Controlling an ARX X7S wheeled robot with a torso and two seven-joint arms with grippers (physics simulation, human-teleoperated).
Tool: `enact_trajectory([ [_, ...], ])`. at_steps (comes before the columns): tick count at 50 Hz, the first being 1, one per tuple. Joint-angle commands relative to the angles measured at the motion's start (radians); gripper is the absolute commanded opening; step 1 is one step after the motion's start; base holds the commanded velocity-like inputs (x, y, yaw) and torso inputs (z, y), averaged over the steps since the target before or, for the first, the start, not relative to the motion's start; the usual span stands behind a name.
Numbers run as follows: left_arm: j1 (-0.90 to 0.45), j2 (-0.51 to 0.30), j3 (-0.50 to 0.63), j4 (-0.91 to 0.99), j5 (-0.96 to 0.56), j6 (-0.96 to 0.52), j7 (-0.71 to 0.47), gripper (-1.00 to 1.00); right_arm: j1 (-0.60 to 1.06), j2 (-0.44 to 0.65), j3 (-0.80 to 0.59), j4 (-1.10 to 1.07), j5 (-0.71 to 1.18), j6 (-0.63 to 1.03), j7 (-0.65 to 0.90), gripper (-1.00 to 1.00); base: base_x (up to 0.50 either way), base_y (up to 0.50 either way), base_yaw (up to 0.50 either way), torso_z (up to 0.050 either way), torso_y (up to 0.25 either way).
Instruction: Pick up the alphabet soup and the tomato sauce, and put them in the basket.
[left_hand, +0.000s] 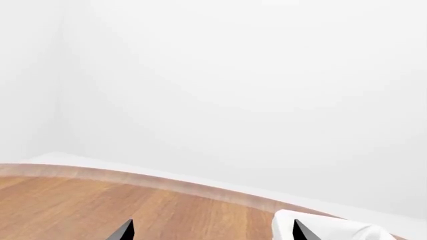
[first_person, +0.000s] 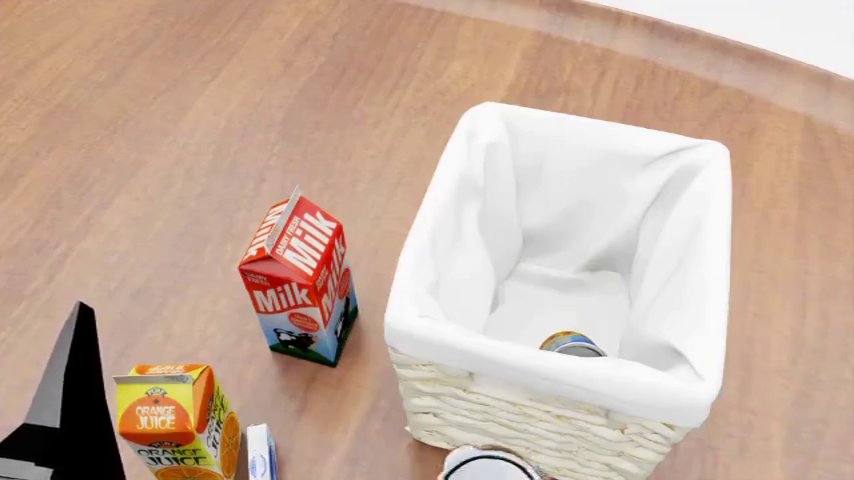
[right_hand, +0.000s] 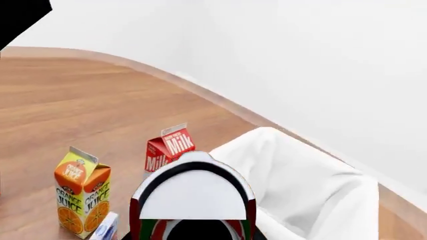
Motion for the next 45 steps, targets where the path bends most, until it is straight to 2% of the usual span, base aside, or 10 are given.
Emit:
enact_trajectory([
  [1, 0.001, 0.003, 0.006, -0.009, 0.006, 0.006, 0.004, 1.0, 0.039, 0.127, 0.076, -0.056, 0.113, -0.054, 0.084, -1.0, 0.0, 0.0, 0.0, 0.0, 0.0],
  [6, -0.001, 0.002, 0.007, -0.006, 0.002, 0.003, 0.002, 1.0, 0.062, 0.166, 0.079, -0.066, 0.125, -0.064, 0.08, -1.0, 0.0, 0.0, 0.0, 0.0, 0.0],
  [15, -0.001, -0.001, 0.004, -0.004, -0.002, 0.004, -0.001, 1.0, 0.288, 0.255, -0.027, -0.072, 0.236, -0.114, 0.069, -1.0, 0.0, 0.0, 0.0, 0.0, 0.0],
  [27, 0.009, -0.014, -0.014, -0.005, -0.011, 0.016, -0.007, 1.0, 0.392, 0.296, 0.056, 0.01, 0.411, -0.107, -0.027, -1.0, 0.0, 0.0, 0.0, 0.0, 0.001],
  [32, 0.006, -0.013, -0.012, -0.006, -0.012, 0.014, -0.008, 1.0, 0.431, 0.296, 0.088, 0.054, 0.47, -0.076, -0.073, -1.0, 0.0, 0.0, 0.0, 0.0, 0.0],
  [45, 0.006, -0.014, -0.011, -0.011, -0.012, 0.016, -0.007, 1.0, 0.58, 0.207, 0.175, 0.159, 0.6, 0.119, -0.17, -1.0, 0.0, 0.0, 0.0, 0.0, 0.0],
])
